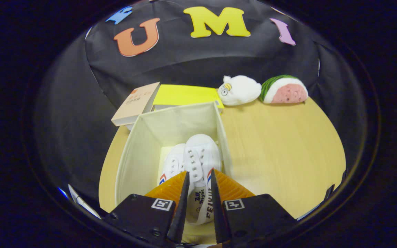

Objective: Open the storage box then place both shoes into the box .Put the left shoe in first, then the right shoe, with the right side of both shoes facing outward in a uniform manner.

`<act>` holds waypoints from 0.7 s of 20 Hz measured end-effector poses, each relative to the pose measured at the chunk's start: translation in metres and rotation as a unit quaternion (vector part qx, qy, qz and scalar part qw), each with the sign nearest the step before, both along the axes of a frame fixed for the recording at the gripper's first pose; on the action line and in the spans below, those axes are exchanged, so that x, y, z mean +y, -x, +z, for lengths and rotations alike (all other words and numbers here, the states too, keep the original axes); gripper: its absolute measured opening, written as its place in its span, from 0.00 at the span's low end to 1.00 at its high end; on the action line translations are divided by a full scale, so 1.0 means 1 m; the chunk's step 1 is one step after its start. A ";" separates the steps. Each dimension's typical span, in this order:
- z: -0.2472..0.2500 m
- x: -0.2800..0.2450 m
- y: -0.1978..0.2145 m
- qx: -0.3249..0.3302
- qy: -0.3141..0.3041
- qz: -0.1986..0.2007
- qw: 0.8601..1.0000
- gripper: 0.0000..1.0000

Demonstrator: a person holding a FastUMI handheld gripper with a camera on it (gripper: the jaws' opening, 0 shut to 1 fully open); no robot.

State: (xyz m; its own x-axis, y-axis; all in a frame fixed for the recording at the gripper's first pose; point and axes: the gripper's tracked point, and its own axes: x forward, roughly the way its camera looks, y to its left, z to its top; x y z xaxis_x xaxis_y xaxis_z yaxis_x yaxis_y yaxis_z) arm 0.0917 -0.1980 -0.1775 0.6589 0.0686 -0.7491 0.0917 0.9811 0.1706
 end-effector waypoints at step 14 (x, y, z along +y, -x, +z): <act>0.119 -0.073 0.078 -0.270 0.142 -0.028 0.952 0.98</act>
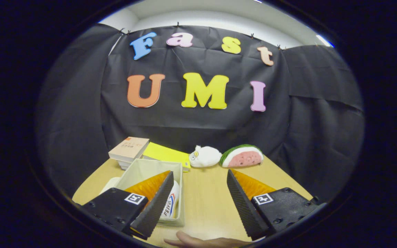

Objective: Open the storage box then place both shoes into the box .Put the left shoe in first, then the right shoe, with the right side of both shoes facing outward in a uniform manner.

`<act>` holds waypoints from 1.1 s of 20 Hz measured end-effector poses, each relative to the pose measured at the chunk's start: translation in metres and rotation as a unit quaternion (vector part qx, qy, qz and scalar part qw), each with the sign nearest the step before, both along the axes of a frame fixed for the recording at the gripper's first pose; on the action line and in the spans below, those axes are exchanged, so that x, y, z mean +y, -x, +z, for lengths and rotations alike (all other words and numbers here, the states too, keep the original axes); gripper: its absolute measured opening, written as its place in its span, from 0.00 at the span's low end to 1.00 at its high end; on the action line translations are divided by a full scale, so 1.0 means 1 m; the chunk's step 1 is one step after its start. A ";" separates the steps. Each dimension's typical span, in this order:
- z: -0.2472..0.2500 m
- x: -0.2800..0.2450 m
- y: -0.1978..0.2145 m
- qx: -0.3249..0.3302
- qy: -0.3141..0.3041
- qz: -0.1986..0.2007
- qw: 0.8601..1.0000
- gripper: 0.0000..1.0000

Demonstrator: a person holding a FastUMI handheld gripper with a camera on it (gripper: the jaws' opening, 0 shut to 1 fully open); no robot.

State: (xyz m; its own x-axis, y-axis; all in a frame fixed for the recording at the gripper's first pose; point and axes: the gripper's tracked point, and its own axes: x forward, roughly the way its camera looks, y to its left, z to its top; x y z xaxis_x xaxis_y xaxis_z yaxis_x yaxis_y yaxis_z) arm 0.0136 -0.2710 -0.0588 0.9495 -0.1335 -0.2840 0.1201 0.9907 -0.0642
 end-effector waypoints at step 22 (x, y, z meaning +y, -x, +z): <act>-0.006 -0.050 0.049 -0.074 -0.032 0.017 0.997 1.00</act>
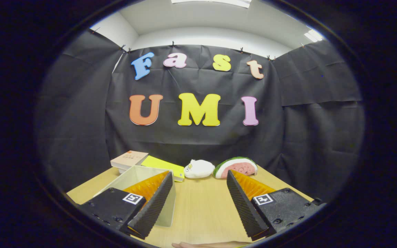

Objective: Open the storage box then place both shoes into the box .Put the left shoe in first, then the right shoe, with the right side of both shoes facing outward in a uniform manner.

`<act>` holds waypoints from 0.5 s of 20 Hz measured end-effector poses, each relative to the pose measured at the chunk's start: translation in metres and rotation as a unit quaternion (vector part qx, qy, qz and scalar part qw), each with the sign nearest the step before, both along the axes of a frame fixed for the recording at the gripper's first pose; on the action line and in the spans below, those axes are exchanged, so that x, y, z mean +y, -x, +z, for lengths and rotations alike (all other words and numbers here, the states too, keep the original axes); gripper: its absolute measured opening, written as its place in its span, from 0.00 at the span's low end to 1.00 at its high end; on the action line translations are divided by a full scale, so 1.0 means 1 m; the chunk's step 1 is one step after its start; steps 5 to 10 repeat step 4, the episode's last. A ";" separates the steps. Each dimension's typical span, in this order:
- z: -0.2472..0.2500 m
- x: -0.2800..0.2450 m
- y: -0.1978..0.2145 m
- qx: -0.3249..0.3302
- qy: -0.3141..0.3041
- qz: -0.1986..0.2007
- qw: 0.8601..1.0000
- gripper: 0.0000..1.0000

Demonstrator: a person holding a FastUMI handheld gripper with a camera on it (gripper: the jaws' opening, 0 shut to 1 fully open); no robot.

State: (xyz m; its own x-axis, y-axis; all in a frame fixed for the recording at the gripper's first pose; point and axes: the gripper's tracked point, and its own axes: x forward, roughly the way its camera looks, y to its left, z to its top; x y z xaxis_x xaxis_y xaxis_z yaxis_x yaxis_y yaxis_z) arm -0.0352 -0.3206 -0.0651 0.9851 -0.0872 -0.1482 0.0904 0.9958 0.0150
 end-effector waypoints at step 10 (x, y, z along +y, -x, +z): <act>-0.001 -0.006 0.000 0.002 0.000 -0.005 1.000 1.00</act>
